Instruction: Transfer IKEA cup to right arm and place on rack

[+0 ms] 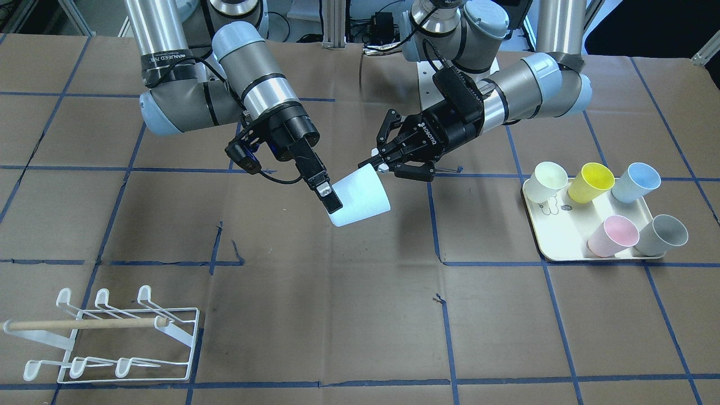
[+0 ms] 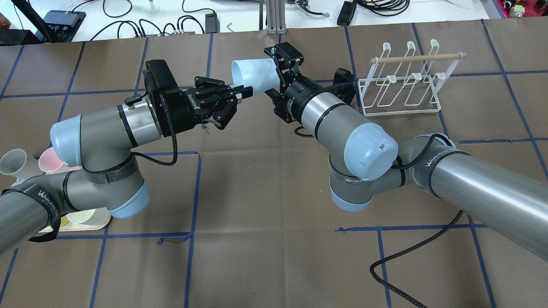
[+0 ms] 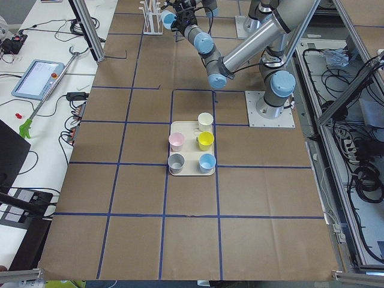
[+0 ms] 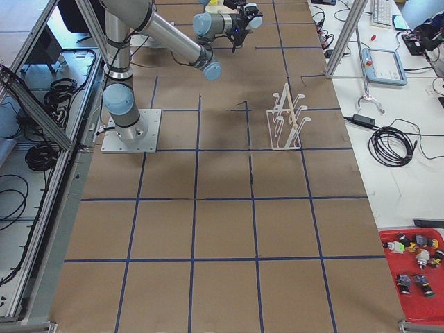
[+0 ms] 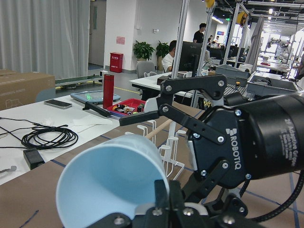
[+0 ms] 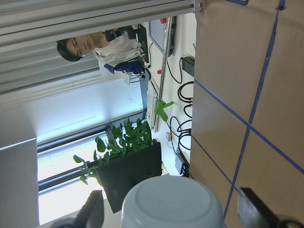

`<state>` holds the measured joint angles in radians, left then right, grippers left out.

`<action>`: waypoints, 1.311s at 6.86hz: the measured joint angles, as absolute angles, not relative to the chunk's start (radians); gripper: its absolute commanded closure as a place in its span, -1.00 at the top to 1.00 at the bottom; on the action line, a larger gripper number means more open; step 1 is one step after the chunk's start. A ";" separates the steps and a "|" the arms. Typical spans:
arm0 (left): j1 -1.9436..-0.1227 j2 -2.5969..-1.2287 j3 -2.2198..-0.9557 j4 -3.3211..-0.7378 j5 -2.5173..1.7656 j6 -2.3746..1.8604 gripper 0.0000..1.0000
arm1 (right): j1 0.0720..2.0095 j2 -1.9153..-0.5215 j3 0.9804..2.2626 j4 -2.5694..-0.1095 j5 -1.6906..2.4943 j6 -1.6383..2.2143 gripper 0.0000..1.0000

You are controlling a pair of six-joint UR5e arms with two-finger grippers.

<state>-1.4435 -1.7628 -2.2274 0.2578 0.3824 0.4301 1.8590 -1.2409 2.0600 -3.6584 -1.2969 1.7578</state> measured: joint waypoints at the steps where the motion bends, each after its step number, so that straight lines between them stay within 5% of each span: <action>1: -1.443 -1.763 -2.227 0.258 0.382 0.429 -0.97 | 1.861 -1.238 2.051 -3.656 -1.299 1.758 0.98; 7: -1.443 -1.758 -2.226 0.258 0.383 0.426 -0.92 | 1.864 -1.233 2.046 -3.660 -1.293 1.745 -0.15; 8: -1.443 -1.758 -2.226 0.258 0.385 0.424 -0.85 | 1.863 -1.231 2.046 -3.660 -1.289 1.741 -0.35; 9: -1.443 -1.757 -2.224 0.259 0.390 0.424 -0.52 | 1.863 -1.230 2.046 -3.662 -1.286 1.740 -0.46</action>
<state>-1.4435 -1.7574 -2.2244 0.2587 0.3896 0.4238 1.8633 -1.2299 2.0461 -3.6616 -1.2858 1.7400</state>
